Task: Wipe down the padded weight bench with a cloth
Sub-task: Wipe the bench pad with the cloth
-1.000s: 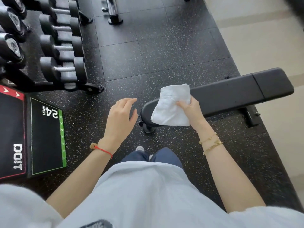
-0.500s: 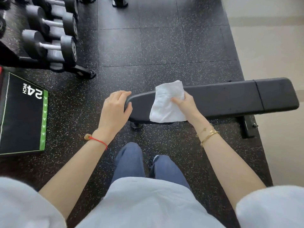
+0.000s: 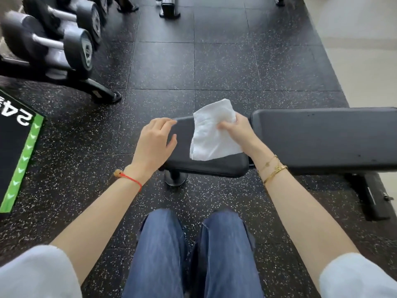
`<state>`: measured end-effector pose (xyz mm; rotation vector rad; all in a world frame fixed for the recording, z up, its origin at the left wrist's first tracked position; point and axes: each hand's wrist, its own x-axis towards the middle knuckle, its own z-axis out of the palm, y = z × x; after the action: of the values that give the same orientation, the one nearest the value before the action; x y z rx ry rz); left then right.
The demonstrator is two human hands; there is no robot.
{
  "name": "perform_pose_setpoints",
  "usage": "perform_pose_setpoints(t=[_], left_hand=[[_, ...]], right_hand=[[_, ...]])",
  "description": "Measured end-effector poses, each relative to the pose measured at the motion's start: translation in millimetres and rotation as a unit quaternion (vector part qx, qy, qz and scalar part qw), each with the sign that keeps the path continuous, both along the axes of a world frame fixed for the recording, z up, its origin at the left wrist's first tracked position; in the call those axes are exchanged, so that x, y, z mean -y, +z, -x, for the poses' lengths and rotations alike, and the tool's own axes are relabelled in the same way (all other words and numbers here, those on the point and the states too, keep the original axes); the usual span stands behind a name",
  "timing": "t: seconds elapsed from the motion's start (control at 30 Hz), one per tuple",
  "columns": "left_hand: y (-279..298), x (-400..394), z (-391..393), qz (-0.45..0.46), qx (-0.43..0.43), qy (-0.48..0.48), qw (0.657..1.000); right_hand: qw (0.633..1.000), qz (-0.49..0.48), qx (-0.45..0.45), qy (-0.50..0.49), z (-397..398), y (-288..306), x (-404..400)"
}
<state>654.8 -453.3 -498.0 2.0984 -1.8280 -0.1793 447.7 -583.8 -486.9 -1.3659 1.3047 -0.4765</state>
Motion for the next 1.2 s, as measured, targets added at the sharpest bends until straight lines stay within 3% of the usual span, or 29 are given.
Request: perform_pose_setpoints(t=[0.13,0.23,0.37,0.47,0.6,0.73,0.9,1.03,1.2], left_hand=[[-63.3,9.3,-8.2,0.026,0.021,-0.012,0.999],[-97.8,15.9,-14.0,0.064,0.031,-0.016,0.997],[-127.9,19.5,-19.6,0.080,0.041,-0.010,0.996],[-142.4,14.5,-20.7,0.072,0.048,0.002,0.996],[-149.4,10.8,-23.5,0.059,0.043,0.019,0.997],[-149.0,11.5,-24.1,0.054,0.036,0.021,0.998],[-153.7,11.9,-24.0,0.061,0.014,0.019,0.998],[-158.4,13.4,-22.9,0.077,-0.005,0.024,0.997],[-161.5,15.9,-22.7,0.078,-0.011,0.028,0.996]], right_hand=[[0.996,0.063,-0.034,0.053,-7.0,-48.7,17.2],[0.976,0.196,-0.081,0.056,-6.2,-77.1,18.3],[0.874,0.417,-0.239,0.069,-4.7,-102.8,3.9],[0.838,0.407,-0.328,0.159,-9.4,-118.7,-8.9],[0.780,0.436,-0.420,0.158,-26.2,-135.2,-26.2],[0.832,0.356,-0.386,0.180,-33.8,-145.6,-29.0],[0.817,0.384,-0.389,0.184,-8.4,-154.6,-44.6],[0.826,0.360,-0.407,0.148,28.1,-160.6,-41.2],[0.845,0.310,-0.420,0.113,-6.5,-151.0,5.1]])
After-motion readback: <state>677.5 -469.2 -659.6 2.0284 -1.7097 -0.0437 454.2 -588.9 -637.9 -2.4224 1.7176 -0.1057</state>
